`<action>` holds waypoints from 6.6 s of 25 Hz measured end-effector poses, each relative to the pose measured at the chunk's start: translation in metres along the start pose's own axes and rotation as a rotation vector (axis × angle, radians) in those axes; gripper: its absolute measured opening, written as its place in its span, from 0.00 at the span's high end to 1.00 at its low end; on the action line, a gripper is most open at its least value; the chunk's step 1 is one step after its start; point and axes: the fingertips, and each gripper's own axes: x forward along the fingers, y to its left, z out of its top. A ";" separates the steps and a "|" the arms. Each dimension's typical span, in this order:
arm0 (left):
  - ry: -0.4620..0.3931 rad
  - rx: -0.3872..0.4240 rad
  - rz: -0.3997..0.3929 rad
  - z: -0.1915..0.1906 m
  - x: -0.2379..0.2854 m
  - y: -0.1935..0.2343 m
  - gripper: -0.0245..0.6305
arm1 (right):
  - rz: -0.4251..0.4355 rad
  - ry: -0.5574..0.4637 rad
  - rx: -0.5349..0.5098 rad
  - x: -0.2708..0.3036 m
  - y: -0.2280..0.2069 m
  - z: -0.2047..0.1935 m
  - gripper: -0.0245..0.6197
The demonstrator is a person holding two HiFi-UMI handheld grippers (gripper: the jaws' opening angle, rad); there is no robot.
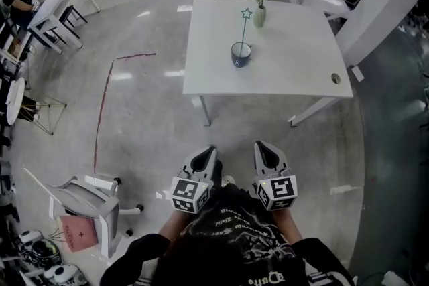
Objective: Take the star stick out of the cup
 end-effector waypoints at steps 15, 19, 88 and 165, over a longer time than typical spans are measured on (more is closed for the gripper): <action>-0.006 0.045 -0.136 0.077 0.164 0.079 0.93 | -0.106 -0.008 0.067 0.139 -0.087 0.050 0.95; -0.009 0.059 -0.162 0.106 0.202 0.114 0.93 | -0.119 -0.003 0.073 0.187 -0.095 0.070 0.95; -0.097 -0.030 0.299 0.172 0.279 0.268 0.93 | 0.163 0.167 0.133 0.462 -0.207 0.139 0.76; 0.008 0.048 -0.136 0.159 0.334 0.165 0.93 | -0.220 -0.084 0.104 0.262 -0.265 0.131 0.94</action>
